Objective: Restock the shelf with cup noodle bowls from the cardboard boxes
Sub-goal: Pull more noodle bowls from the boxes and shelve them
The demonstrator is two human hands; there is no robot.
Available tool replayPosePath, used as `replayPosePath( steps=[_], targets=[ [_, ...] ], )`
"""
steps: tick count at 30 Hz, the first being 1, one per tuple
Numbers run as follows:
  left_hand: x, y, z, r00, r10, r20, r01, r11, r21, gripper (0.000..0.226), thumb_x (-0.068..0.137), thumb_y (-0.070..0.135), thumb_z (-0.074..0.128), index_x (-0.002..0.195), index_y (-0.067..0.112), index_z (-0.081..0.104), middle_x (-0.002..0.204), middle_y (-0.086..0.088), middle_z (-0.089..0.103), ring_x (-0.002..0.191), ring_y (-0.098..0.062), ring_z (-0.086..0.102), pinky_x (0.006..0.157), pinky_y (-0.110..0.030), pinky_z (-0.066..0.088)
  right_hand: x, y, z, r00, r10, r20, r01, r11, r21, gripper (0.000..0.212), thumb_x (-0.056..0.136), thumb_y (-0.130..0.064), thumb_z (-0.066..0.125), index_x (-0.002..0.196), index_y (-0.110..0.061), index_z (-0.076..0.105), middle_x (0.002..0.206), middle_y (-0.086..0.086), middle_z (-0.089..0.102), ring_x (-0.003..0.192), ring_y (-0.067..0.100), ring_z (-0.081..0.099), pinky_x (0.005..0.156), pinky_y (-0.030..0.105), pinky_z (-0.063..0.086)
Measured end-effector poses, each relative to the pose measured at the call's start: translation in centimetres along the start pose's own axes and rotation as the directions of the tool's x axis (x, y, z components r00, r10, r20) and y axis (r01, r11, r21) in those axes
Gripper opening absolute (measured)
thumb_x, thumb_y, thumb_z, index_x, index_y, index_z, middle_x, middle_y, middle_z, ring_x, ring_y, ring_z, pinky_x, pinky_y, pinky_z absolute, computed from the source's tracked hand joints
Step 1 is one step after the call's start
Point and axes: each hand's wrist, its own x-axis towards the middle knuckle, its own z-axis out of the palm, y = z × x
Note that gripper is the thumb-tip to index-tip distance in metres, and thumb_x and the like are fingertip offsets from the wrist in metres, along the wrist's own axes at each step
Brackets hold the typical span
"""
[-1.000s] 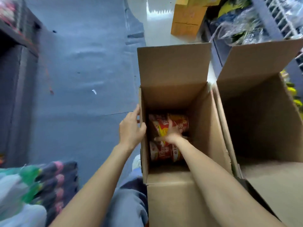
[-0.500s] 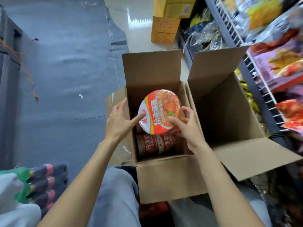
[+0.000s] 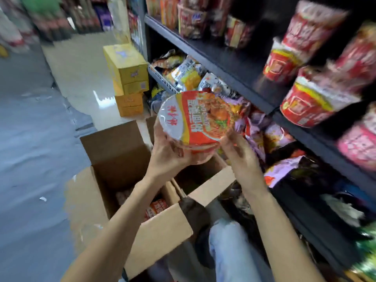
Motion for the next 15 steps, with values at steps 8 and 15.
replayPosePath(
  steps=[8,15],
  targets=[
    [8.5,8.3,16.1,0.989,0.13,0.067,-0.126,0.99,-0.06,0.114,0.06,0.037,0.09,0.145,0.02,0.017,0.134,0.01,0.045,0.123,-0.002,0.049,0.106,-0.024,0.041,1.4,-3.8,-11.2,0.839,-0.476,-0.263,0.318,0.821,-0.473,0.063,0.094,-0.012,0.056,0.149,-0.017,0.025,0.149,-0.003,0.03,0.136,-0.004,0.029,0.105,0.009,0.03],
    [13.4,11.5,24.8,0.966,0.21,0.151,-0.195,0.975,-0.109,0.097,0.066,0.04,0.083,0.135,0.02,0.018,0.137,0.0,0.043,0.122,-0.007,0.053,0.101,-0.033,0.048,5.9,-5.4,-18.4,0.714,-0.577,-0.397,0.222,0.724,-0.652,0.078,0.092,-0.01,0.058,0.152,-0.013,0.009,0.15,0.011,0.023,0.13,0.0,0.028,0.09,-0.008,0.023]
  ],
)
